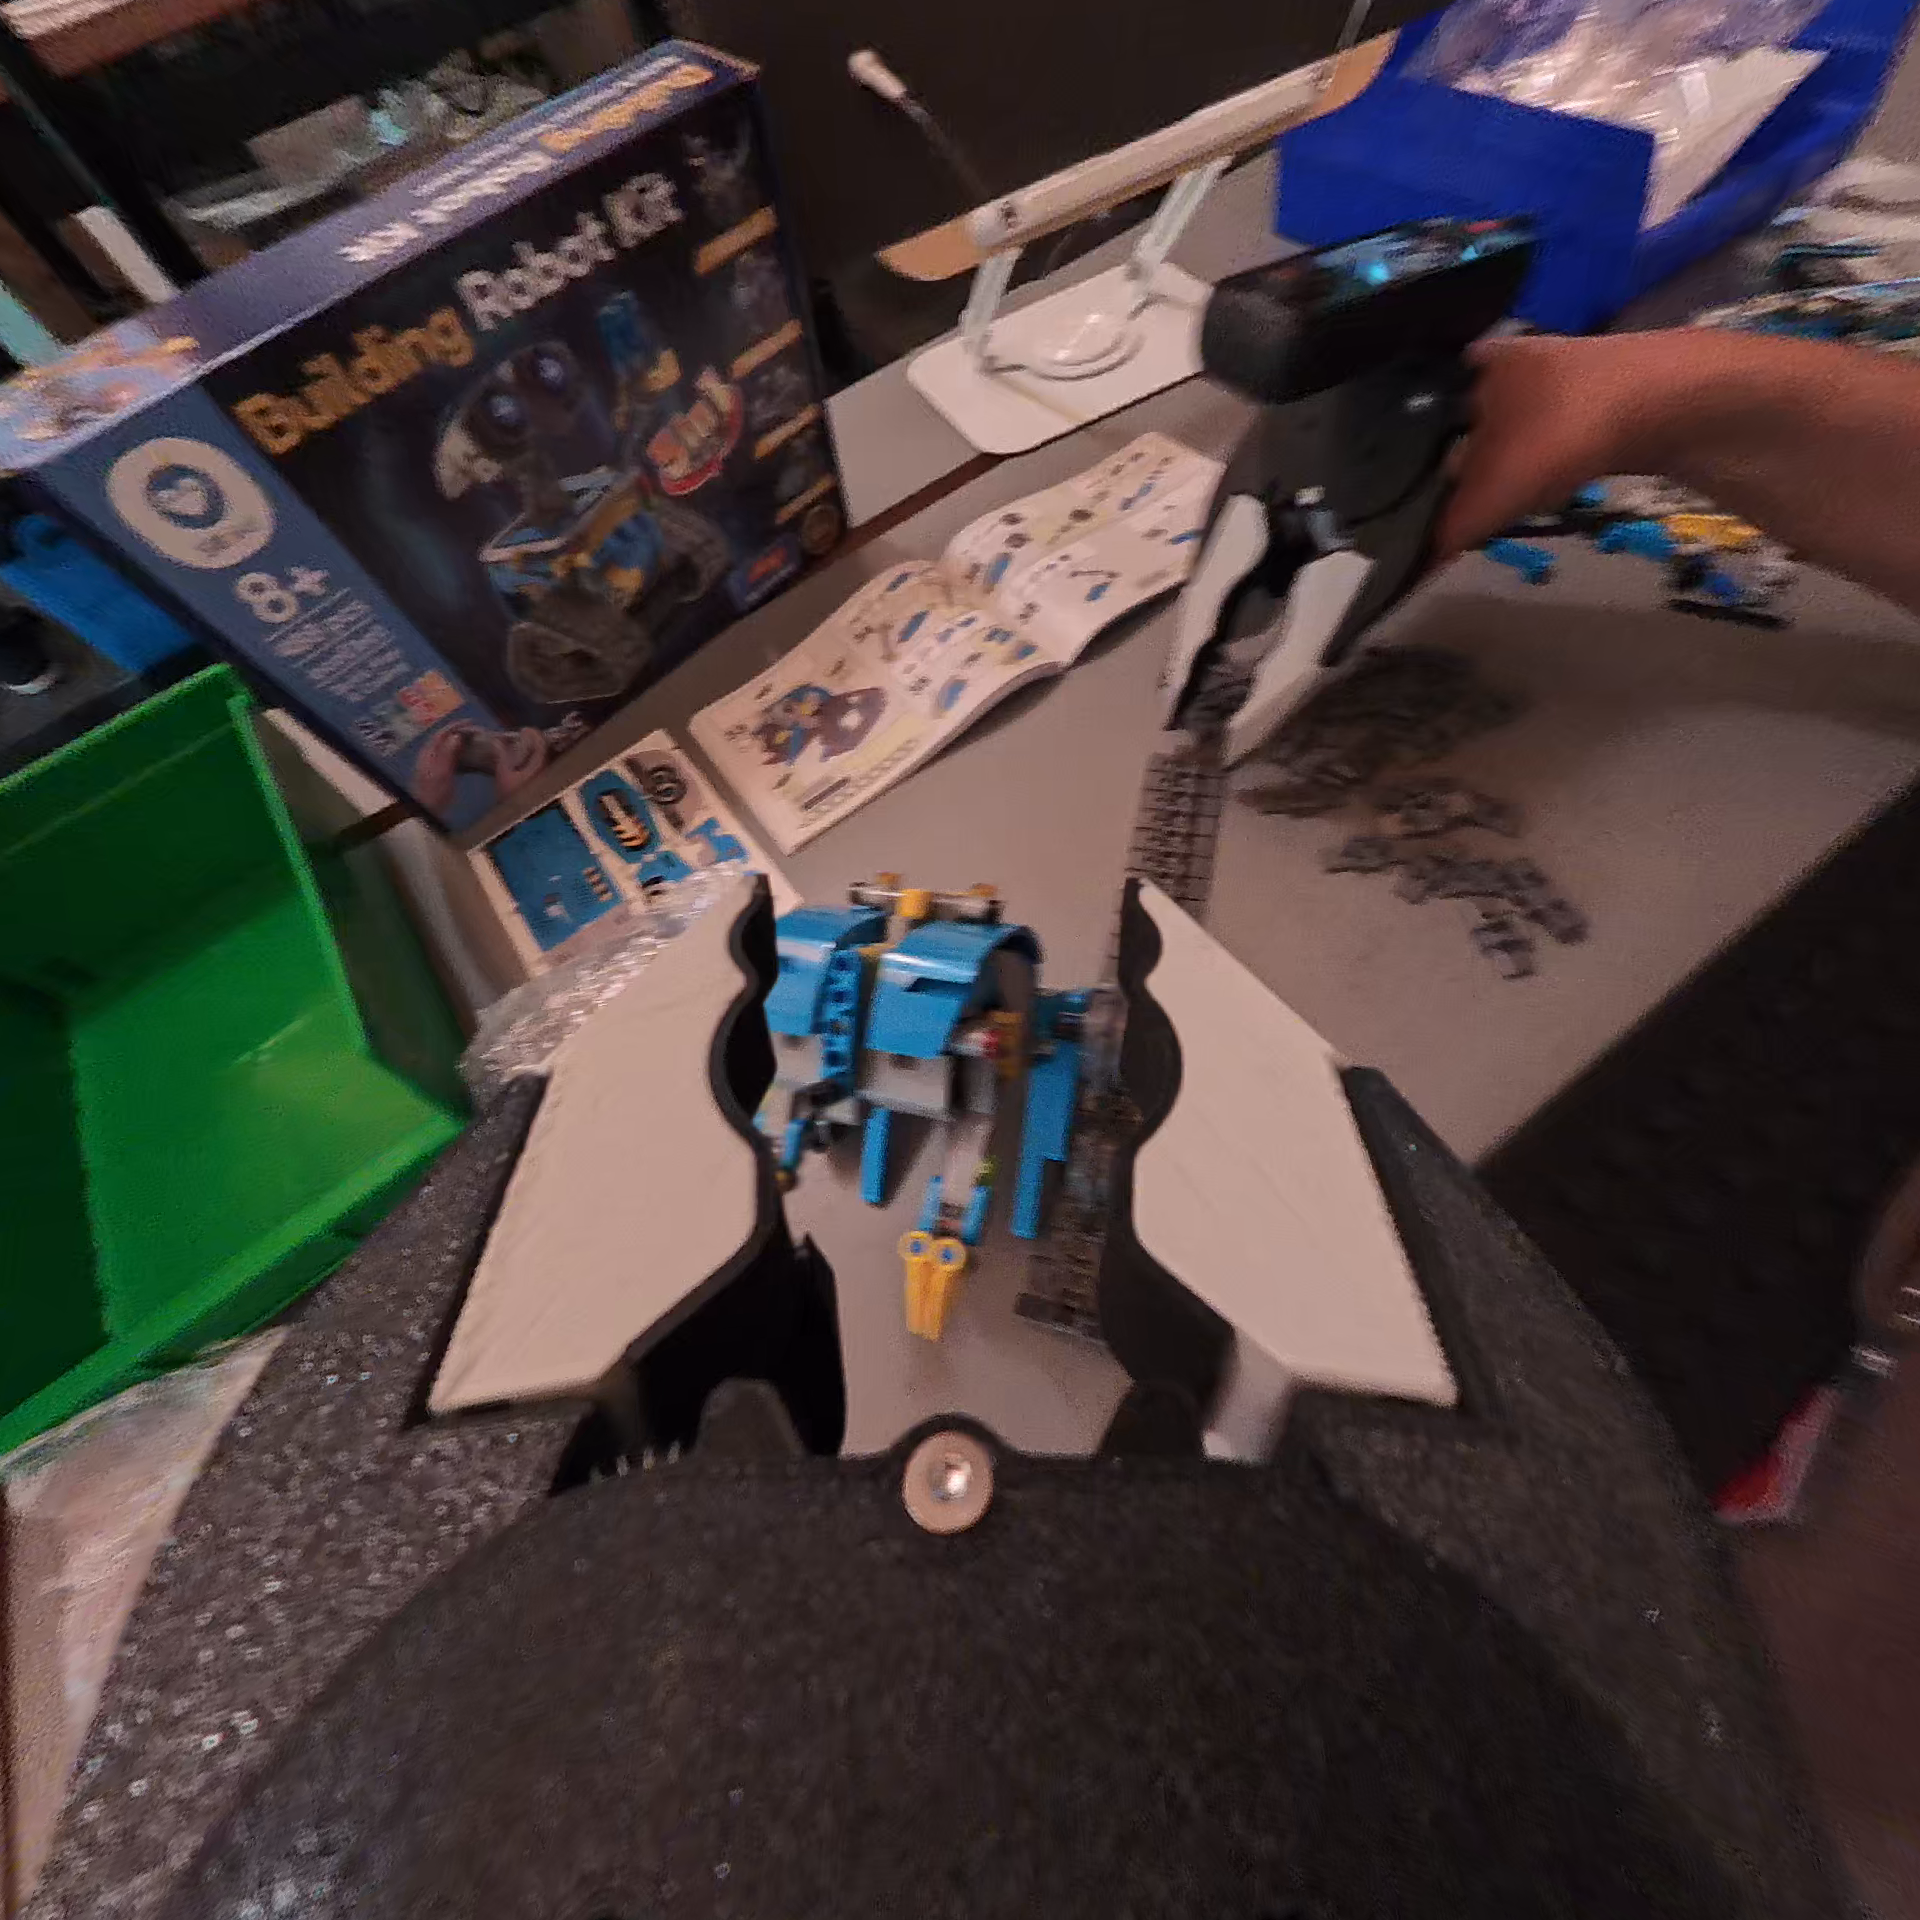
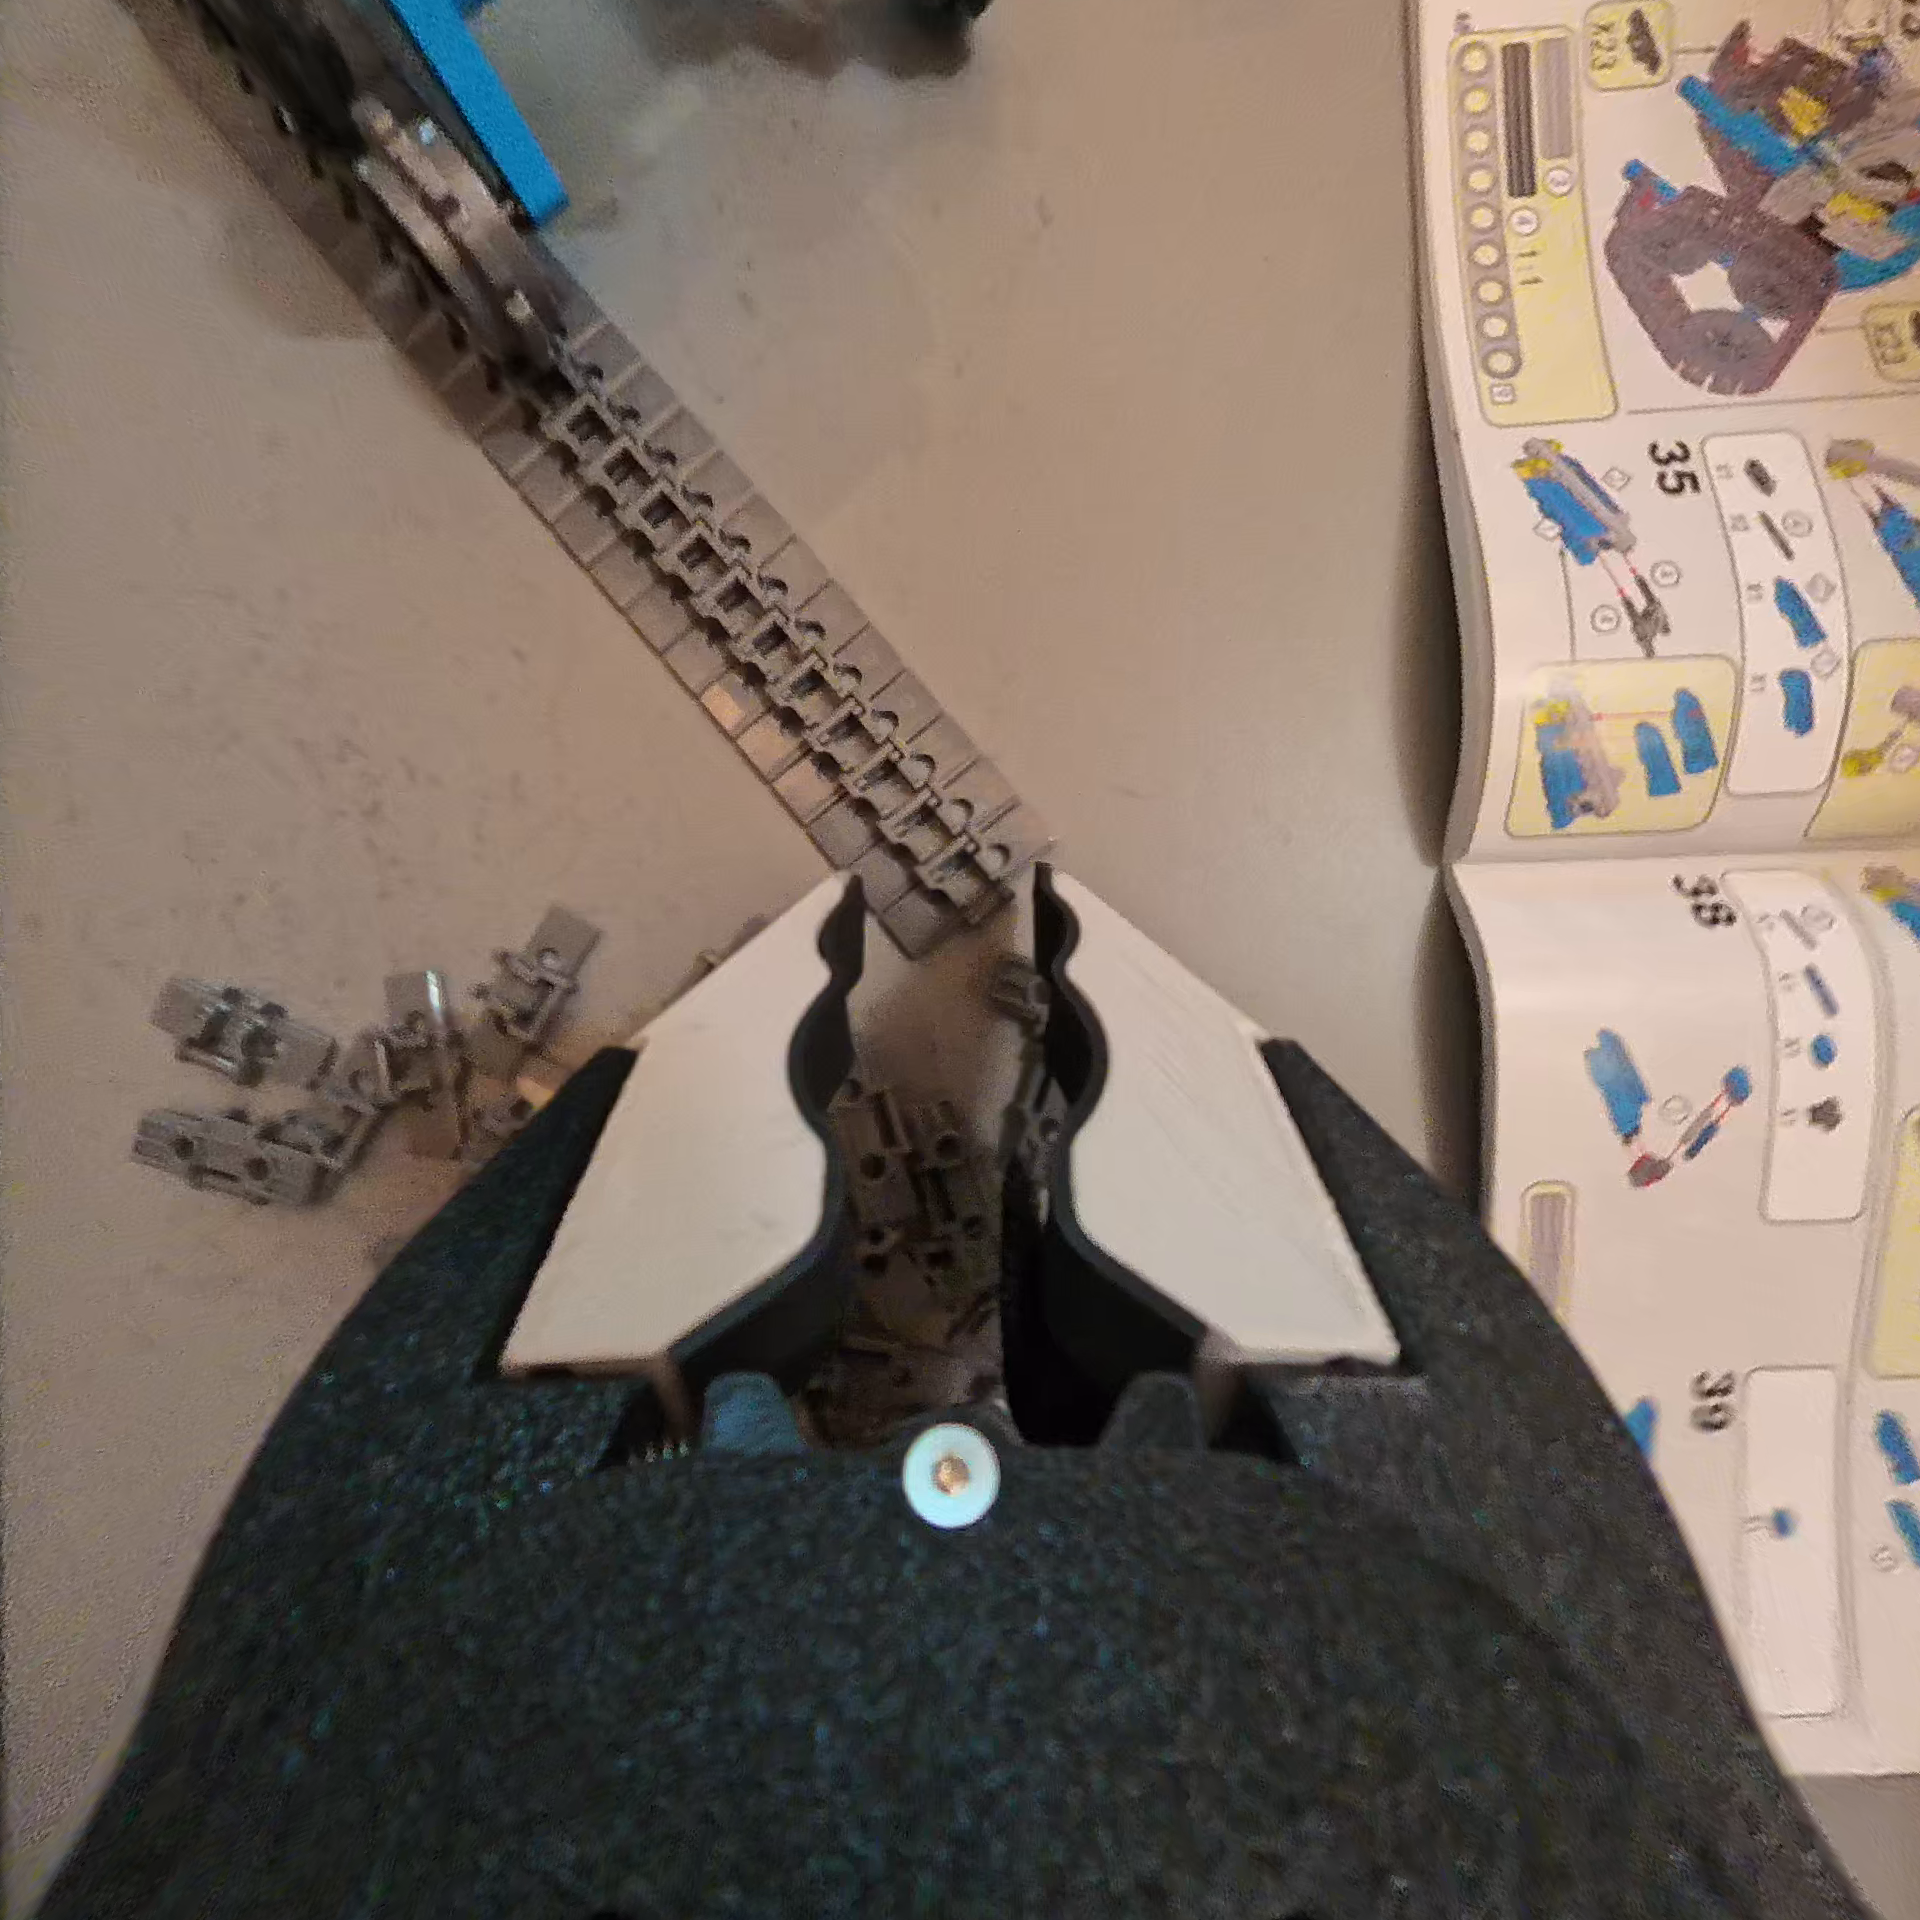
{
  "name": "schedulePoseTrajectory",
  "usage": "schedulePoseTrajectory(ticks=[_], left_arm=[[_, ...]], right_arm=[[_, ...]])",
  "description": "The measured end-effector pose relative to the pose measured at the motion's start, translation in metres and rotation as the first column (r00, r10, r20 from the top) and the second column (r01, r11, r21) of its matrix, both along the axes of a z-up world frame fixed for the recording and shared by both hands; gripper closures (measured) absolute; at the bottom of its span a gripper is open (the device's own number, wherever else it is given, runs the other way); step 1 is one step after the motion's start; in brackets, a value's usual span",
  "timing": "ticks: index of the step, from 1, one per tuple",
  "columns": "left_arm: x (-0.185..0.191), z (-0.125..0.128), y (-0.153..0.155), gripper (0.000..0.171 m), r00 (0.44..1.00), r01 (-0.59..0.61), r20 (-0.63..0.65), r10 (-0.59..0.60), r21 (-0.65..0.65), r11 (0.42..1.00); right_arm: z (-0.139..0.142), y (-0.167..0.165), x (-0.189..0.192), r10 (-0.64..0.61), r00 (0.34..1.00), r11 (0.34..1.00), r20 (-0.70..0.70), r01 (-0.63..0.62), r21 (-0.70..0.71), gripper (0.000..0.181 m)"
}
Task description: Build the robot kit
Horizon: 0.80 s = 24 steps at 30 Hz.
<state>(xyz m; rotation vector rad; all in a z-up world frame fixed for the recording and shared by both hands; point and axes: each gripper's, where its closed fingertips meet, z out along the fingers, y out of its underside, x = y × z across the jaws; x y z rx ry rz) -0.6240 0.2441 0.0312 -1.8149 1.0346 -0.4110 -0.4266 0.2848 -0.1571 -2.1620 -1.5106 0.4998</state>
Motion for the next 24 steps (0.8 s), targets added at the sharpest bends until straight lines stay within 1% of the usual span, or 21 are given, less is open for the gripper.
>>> schedulePoseTrajectory(ticks=[3, 6, 7, 9, 11, 14, 16, 18, 22, 24], left_arm=[[0.018, -0.004, -0.028, 0.106, 0.997, 0.071, -0.034, -0.073, -0.037, 0.997], [0.042, -0.023, -0.054, 0.108, 0.985, 0.135, -0.094, -0.143, -0.086, 0.987], [0.05, -0.03, -0.061, 0.109, 0.981, 0.151, -0.104, -0.162, -0.101, 0.983], [0.066, -0.048, -0.074, 0.111, 0.972, 0.185, -0.121, -0.202, -0.137, 0.973], [0.075, -0.066, -0.079, 0.112, 0.969, 0.184, -0.132, -0.208, -0.172, 0.968], [0.087, -0.09, -0.084, 0.113, 0.975, 0.181, -0.084, -0.206, -0.243, 0.953], [0.096, -0.105, -0.081, 0.113, 0.982, 0.161, -0.048, -0.182, -0.283, 0.945], [0.104, -0.118, -0.069, 0.113, 0.992, 0.108, -0.032, -0.123, -0.289, 0.951], [0.118, -0.138, -0.03, 0.113, 0.998, -0.048, -0.058, 0.036, -0.221, 0.974], [0.129, -0.144, -0.015, 0.114, 0.997, -0.074, -0.038, 0.068, -0.218, 0.973]], right_arm=[[-0.005, 0.003, 0.004, 0.14, 0.986, 0.99, 0.093, -0.14, -0.006, 0.15], [-0.012, 0.007, 0.008, 0.282, 0.937, 0.959, 0.208, -0.277, -0.054, 0.151], [-0.012, 0.005, 0.005, 0.323, 0.922, 0.946, 0.213, -0.312, -0.085, 0.155], [-0.012, 0.005, 0.003, 0.386, 0.884, 0.922, 0.262, -0.376, -0.09, 0.161], [-0.012, 0.004, 0.002, 0.434, 0.849, 0.899, 0.3, -0.431, -0.079, 0.164], [-0.012, 0.003, 0.0, 0.469, 0.821, 0.879, 0.325, -0.471, -0.078, 0.165], [-0.013, 0.003, 0.0, 0.475, 0.819, 0.878, 0.322, -0.468, -0.103, 0.167], [-0.012, 0.004, 0.0, 0.474, 0.817, 0.878, 0.329, -0.466, -0.109, 0.17], [-0.006, 0.001, 0.0, 0.459, 0.808, 0.881, 0.368, -0.467, -0.075, 0.171], [0.004, -0.001, -0.003, 0.451, 0.805, 0.878, 0.386, -0.477, -0.032, 0.171]])
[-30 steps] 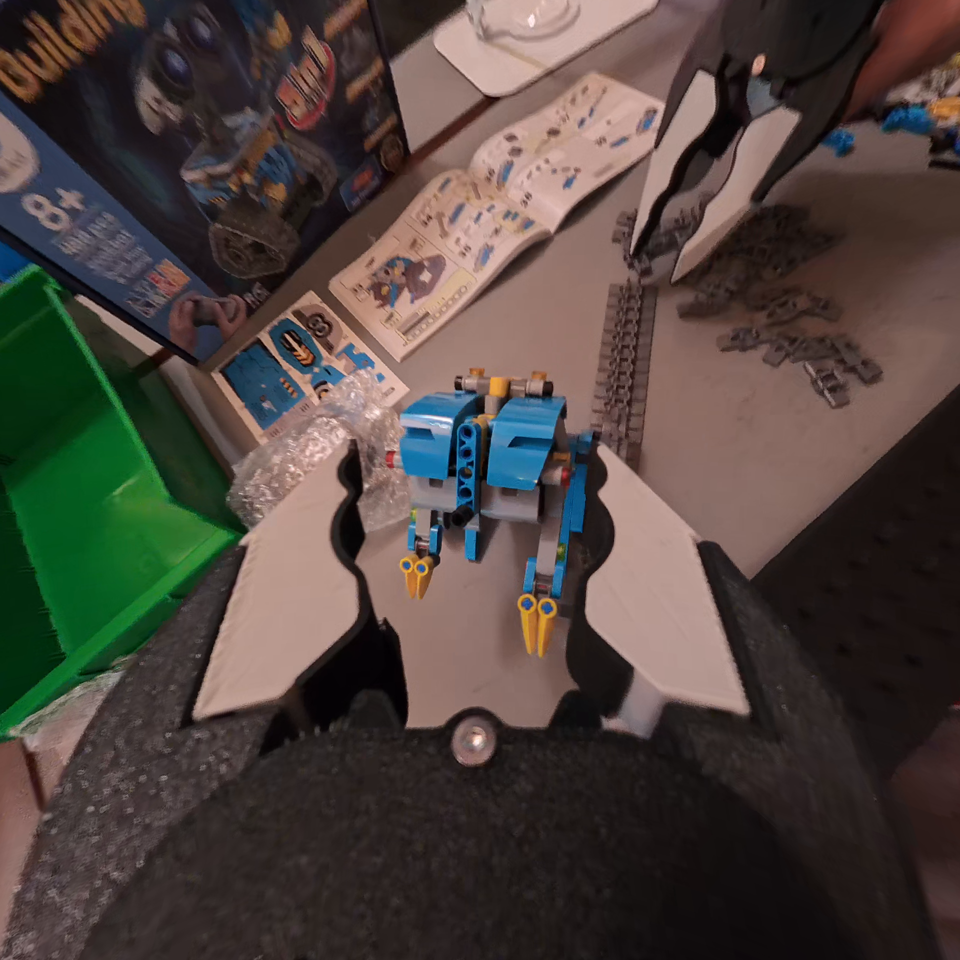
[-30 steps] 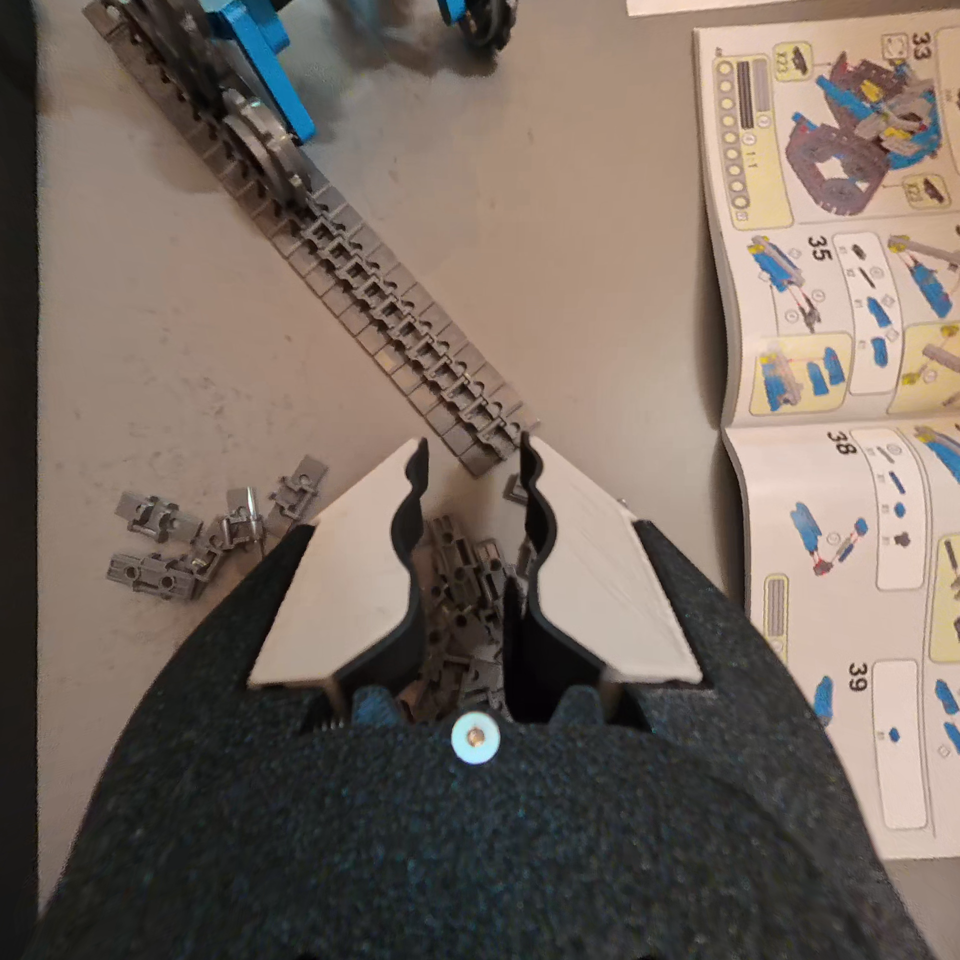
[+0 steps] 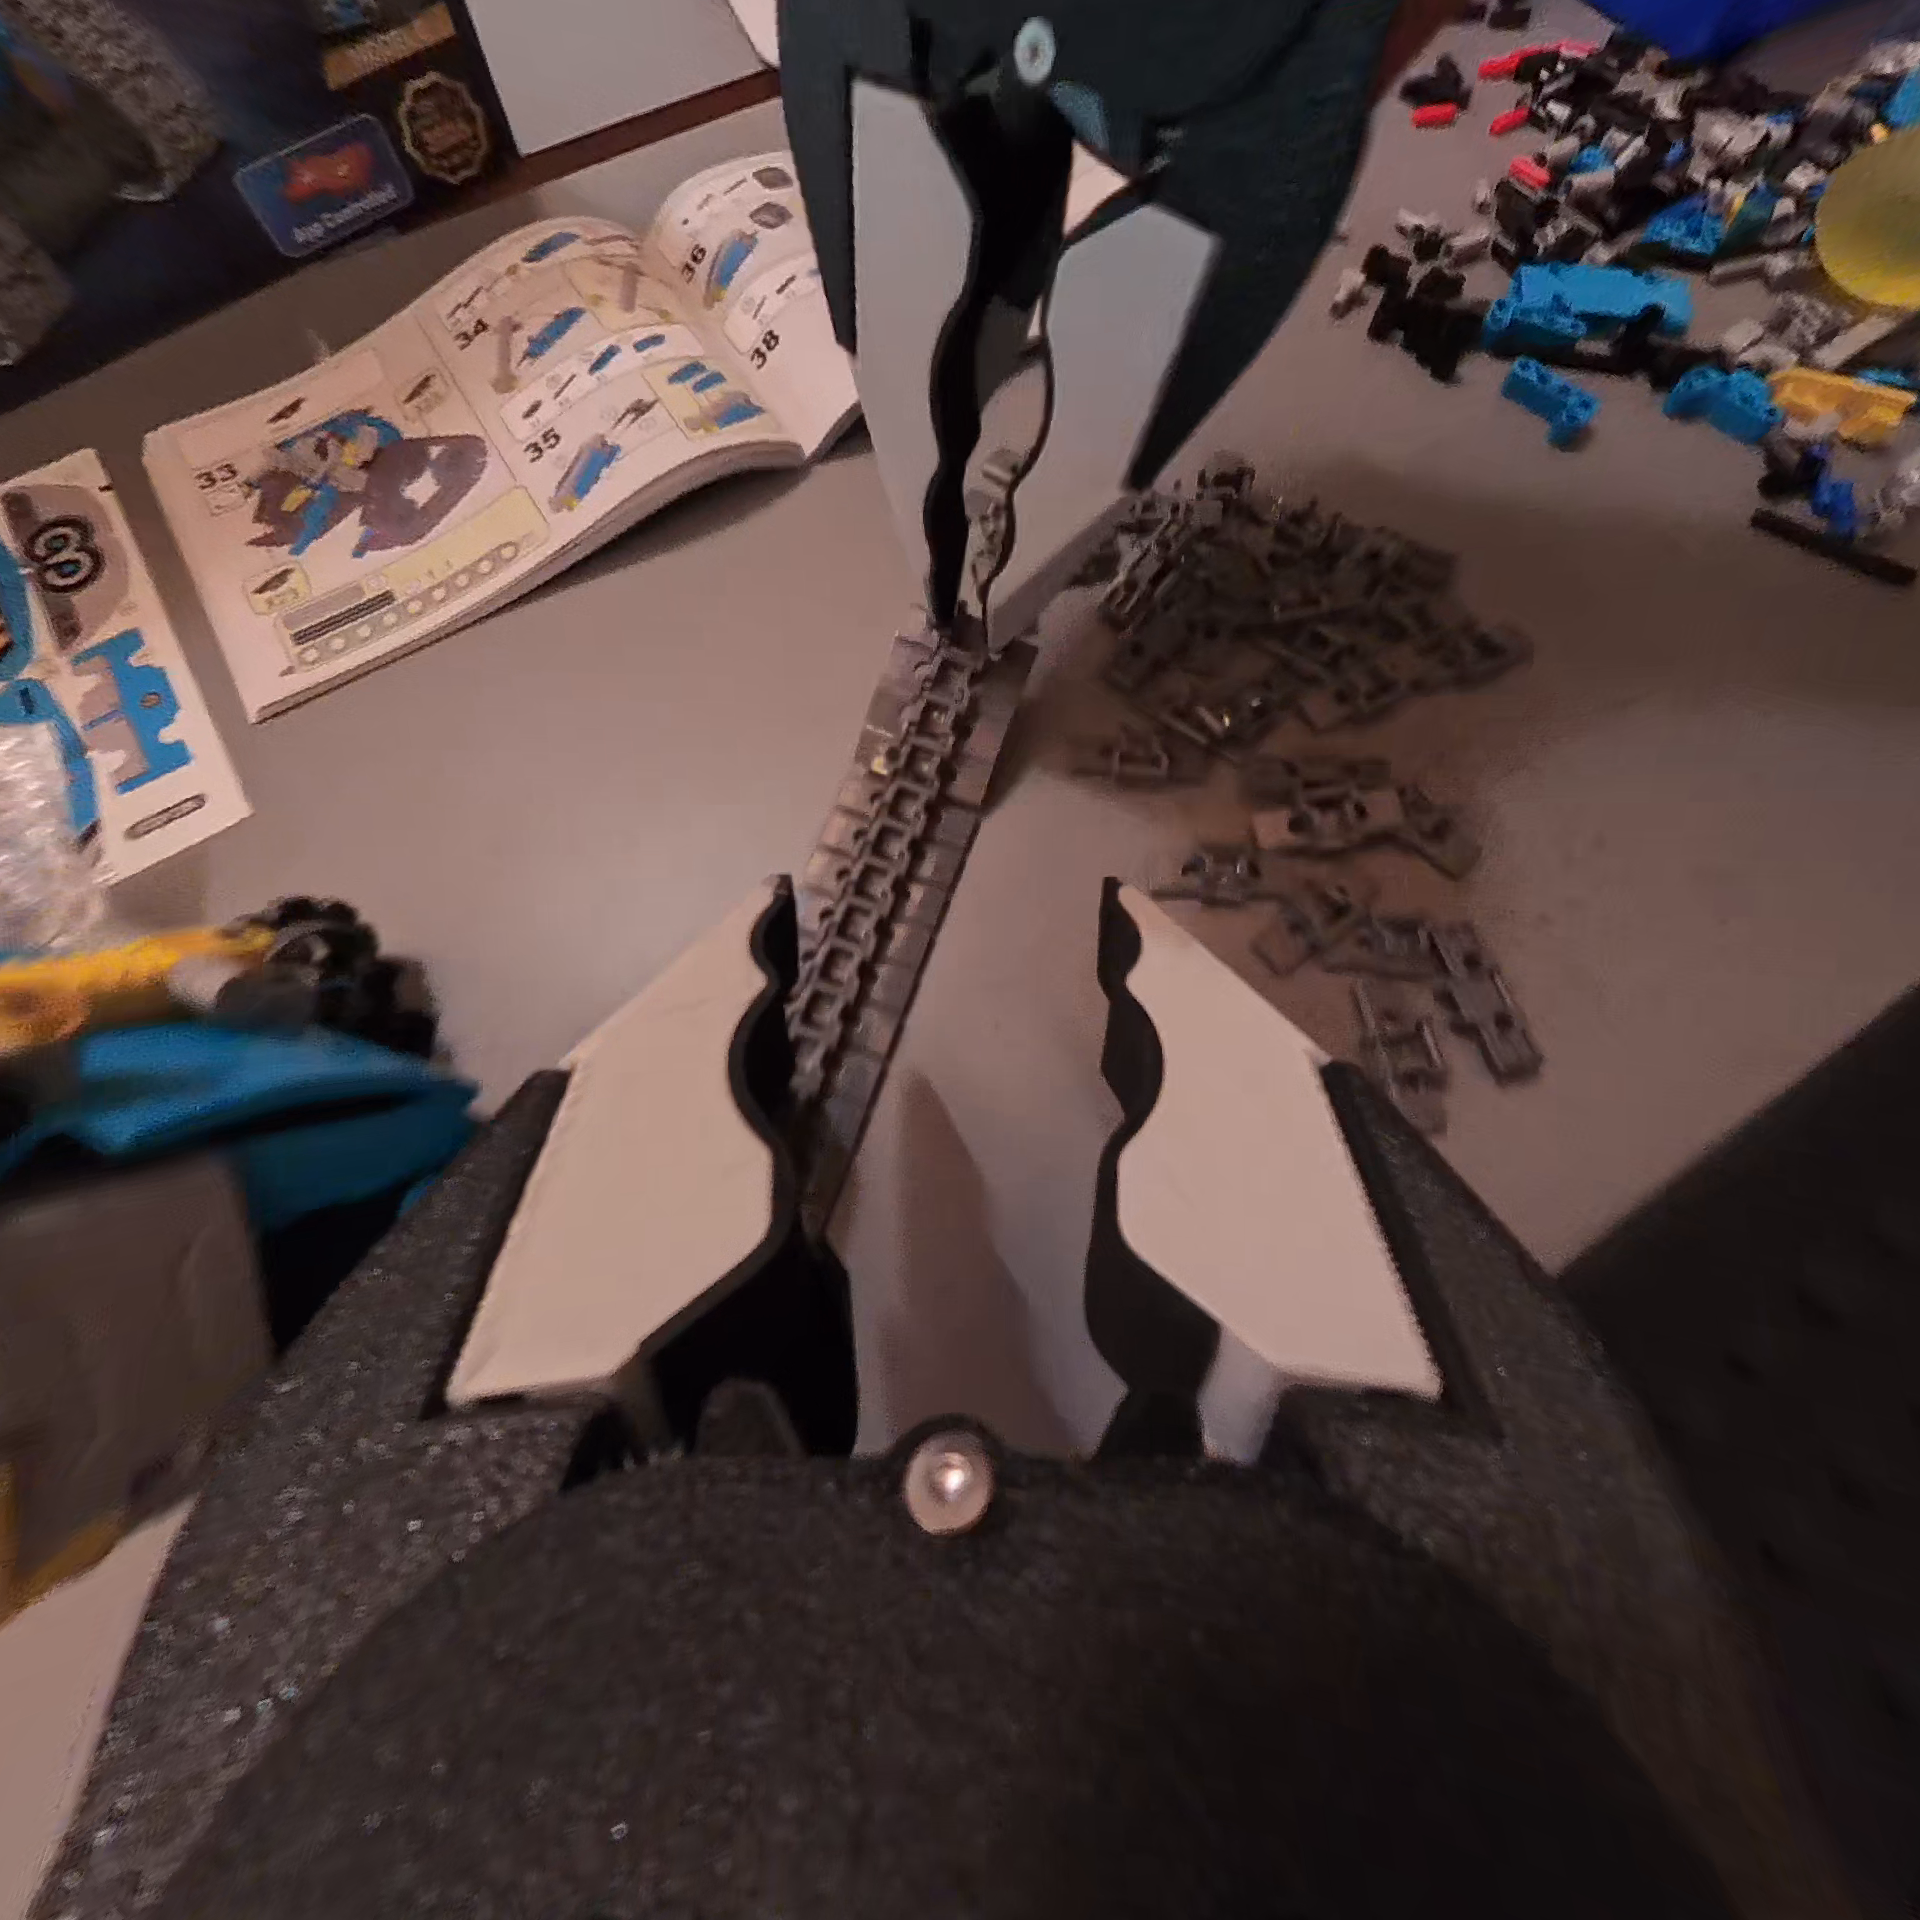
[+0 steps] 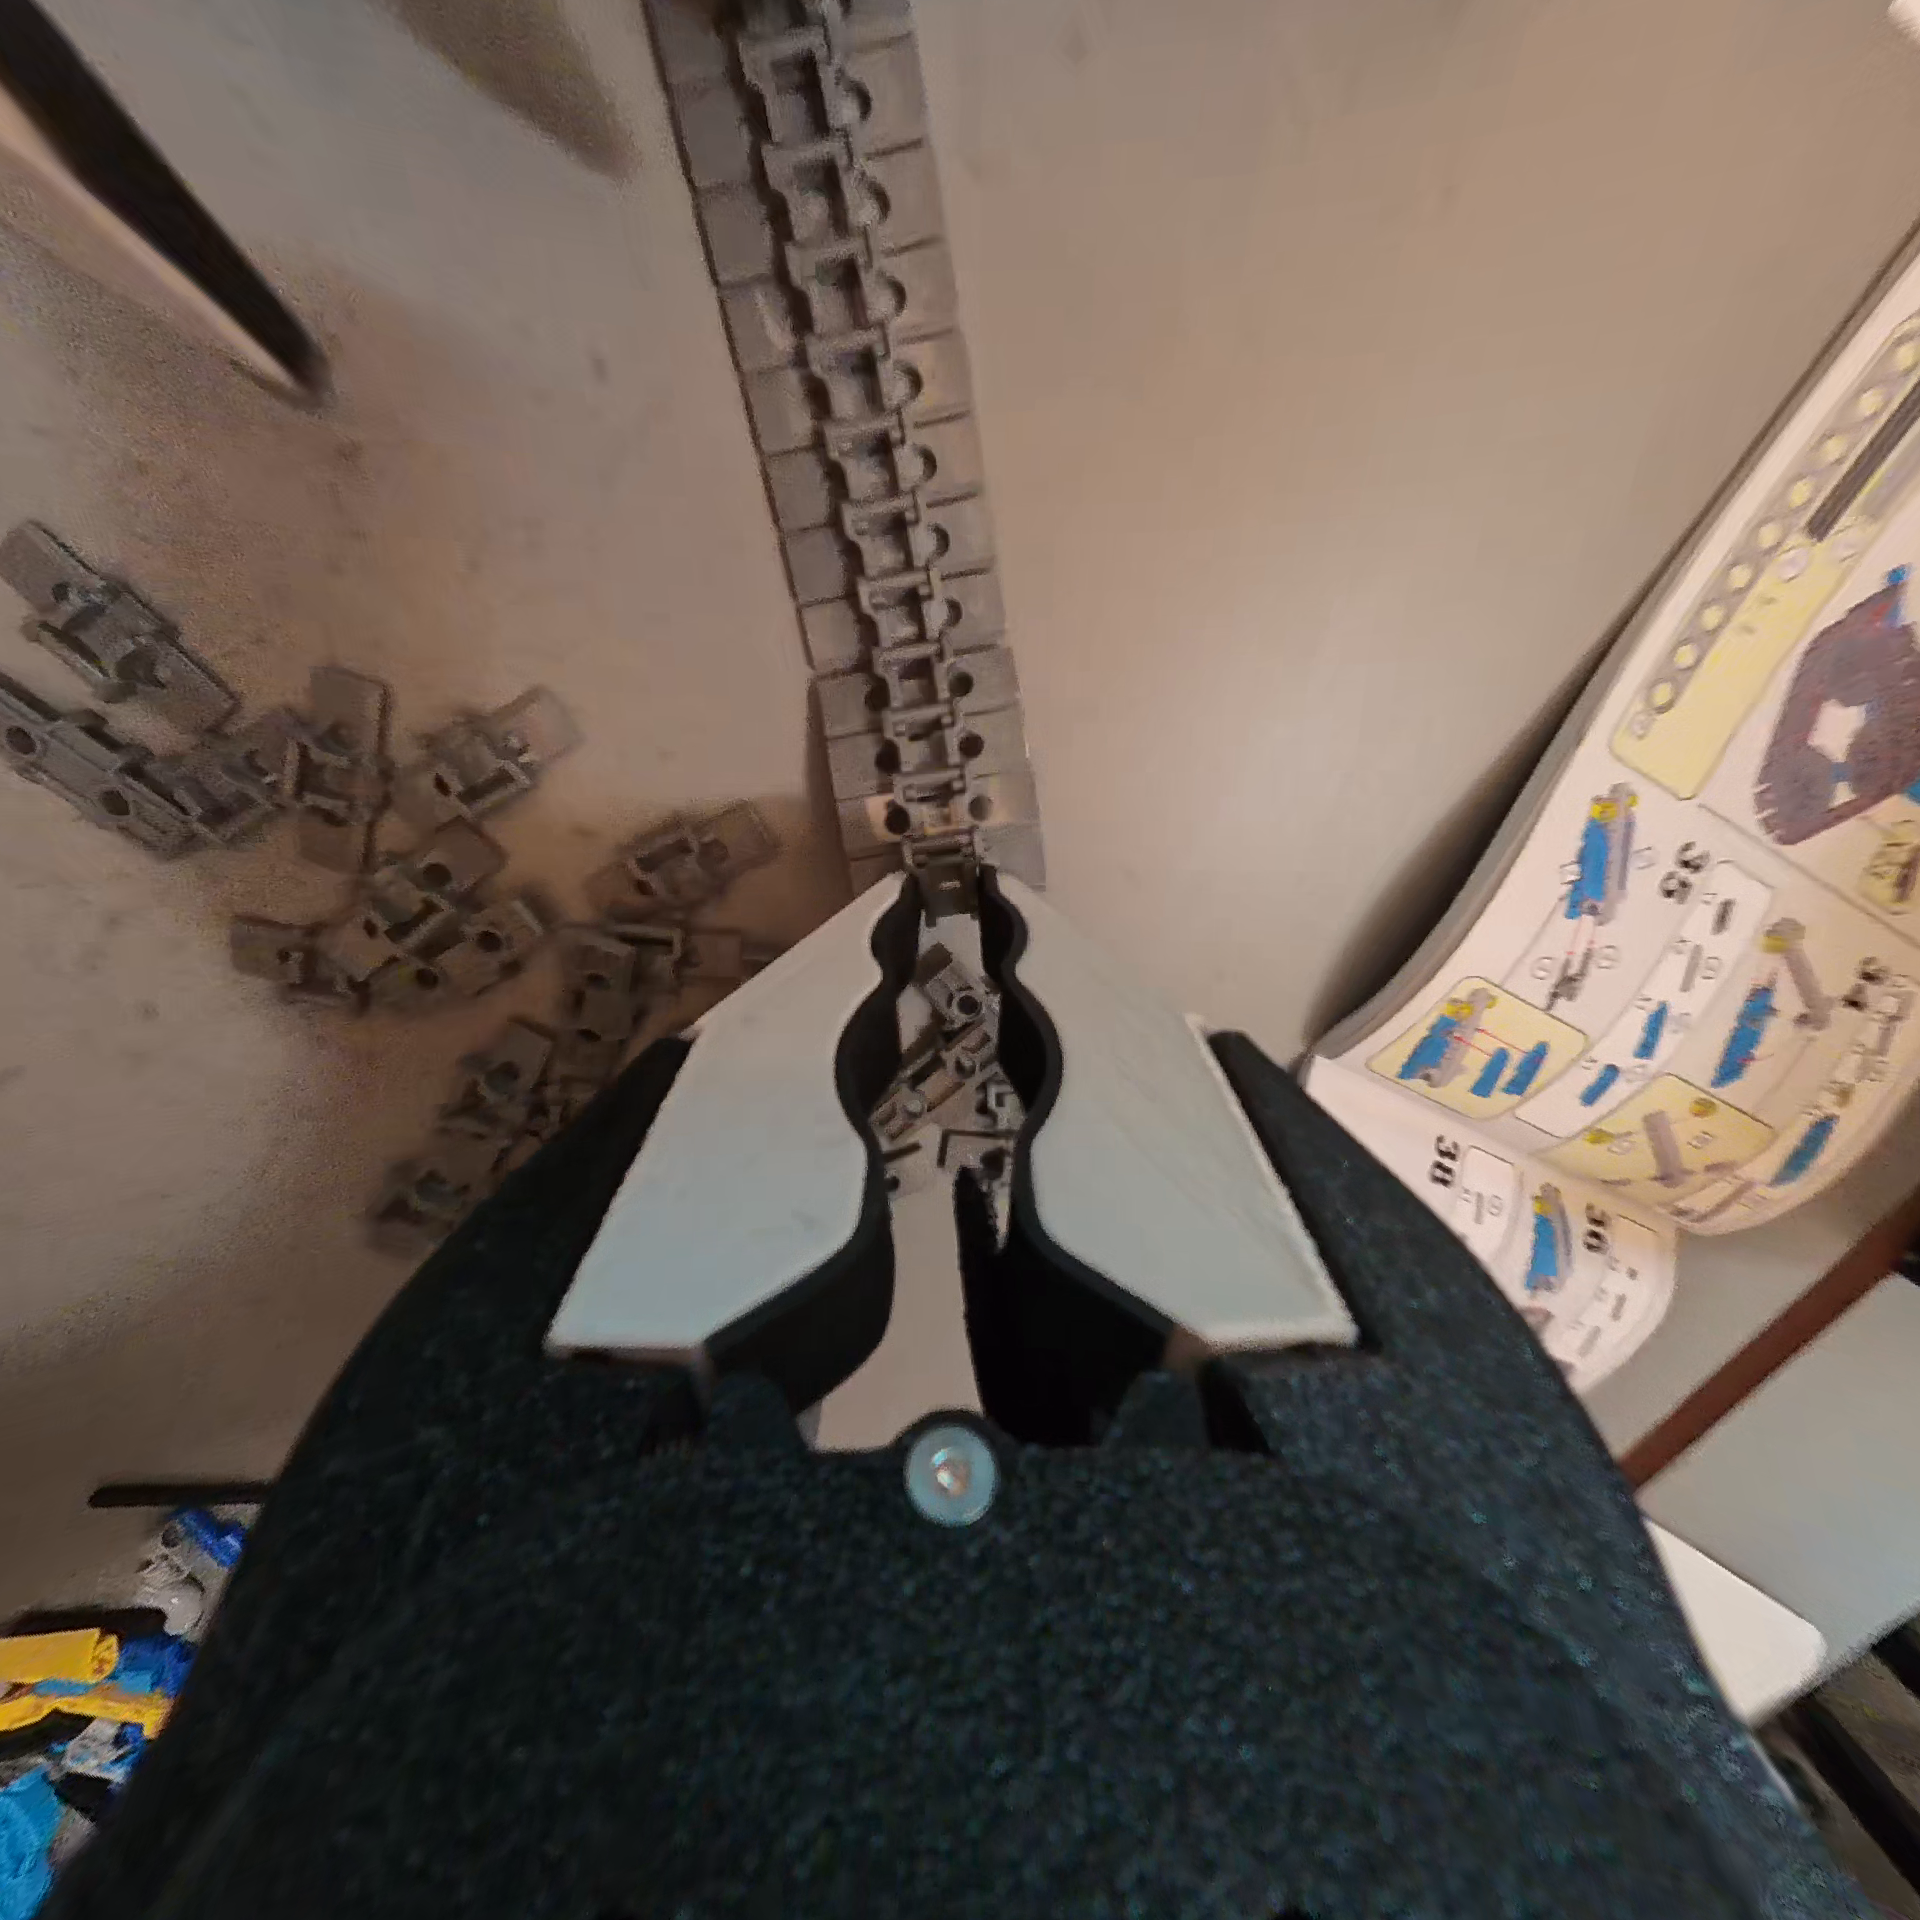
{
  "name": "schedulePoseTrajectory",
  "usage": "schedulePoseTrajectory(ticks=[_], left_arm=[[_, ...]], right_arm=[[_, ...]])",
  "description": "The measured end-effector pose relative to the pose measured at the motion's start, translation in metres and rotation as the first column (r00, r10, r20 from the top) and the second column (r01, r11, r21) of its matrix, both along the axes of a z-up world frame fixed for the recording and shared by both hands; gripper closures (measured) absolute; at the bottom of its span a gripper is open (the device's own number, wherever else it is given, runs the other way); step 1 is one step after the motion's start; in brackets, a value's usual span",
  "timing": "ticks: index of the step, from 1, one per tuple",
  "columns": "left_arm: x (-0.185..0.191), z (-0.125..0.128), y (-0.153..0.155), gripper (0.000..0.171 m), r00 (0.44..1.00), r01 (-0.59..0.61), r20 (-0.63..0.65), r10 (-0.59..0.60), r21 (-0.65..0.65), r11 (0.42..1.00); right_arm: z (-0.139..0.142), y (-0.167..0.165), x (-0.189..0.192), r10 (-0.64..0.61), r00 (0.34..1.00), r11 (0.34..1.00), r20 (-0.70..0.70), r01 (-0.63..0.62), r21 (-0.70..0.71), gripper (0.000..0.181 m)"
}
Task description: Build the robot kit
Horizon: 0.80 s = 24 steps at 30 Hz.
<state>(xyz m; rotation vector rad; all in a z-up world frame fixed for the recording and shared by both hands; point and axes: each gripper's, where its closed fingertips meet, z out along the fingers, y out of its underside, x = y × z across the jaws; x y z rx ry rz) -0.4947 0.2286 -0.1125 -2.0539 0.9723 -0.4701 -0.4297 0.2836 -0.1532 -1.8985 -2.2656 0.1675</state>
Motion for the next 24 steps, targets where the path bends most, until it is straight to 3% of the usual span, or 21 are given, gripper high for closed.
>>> schedulePoseTrajectory(ticks=[5, 12, 13, 15, 17, 19, 21, 24], left_arm=[[0.025, -0.021, 0.018, 0.114, 0.999, 0.021, 0.028, -0.021, 0.022, 1.0], [0.048, -0.019, 0.043, 0.095, 0.999, 0.021, 0.035, -0.024, 0.075, 0.997], [0.051, -0.019, 0.045, 0.099, 0.999, 0.026, 0.034, -0.029, 0.081, 0.996], [0.053, -0.022, 0.047, 0.125, 0.999, 0.047, 0.009, -0.047, 0.078, 0.996], [0.053, -0.021, 0.047, 0.127, 0.999, 0.044, 0.01, -0.045, 0.087, 0.995], [0.05, -0.018, 0.047, 0.128, 0.999, 0.033, 0.016, -0.034, 0.095, 0.995], [0.044, -0.016, 0.047, 0.128, 1.0, 0.013, 0.02, -0.015, 0.111, 0.994], [0.034, -0.008, 0.047, 0.129, 0.998, -0.024, 0.067, 0.016, 0.123, 0.992]], right_arm=[[0.031, -0.005, -0.01, 0.059, 0.998, 0.991, -0.033, -0.055, 0.12, 0.171], [0.048, -0.013, -0.015, 0.101, 0.994, 0.99, -0.037, -0.097, 0.101, 0.171], [0.05, -0.014, -0.016, 0.103, 0.994, 0.991, -0.039, -0.099, 0.094, 0.171], [0.053, -0.014, -0.017, 0.101, 0.993, 0.991, -0.053, -0.096, 0.095, 0.171], [0.057, -0.015, -0.017, 0.083, 0.993, 0.994, -0.083, -0.076, 0.082, 0.17], [0.063, -0.013, -0.017, 0.022, 0.985, 0.999, -0.172, -0.014, 0.049, 0.168], [0.075, -0.01, -0.018, -0.095, 0.942, 0.995, -0.321, 0.092, -0.024, 0.15], [0.089, -0.006, -0.013, -0.315, 0.778, 0.948, -0.543, 0.23, -0.22, 0.146]])
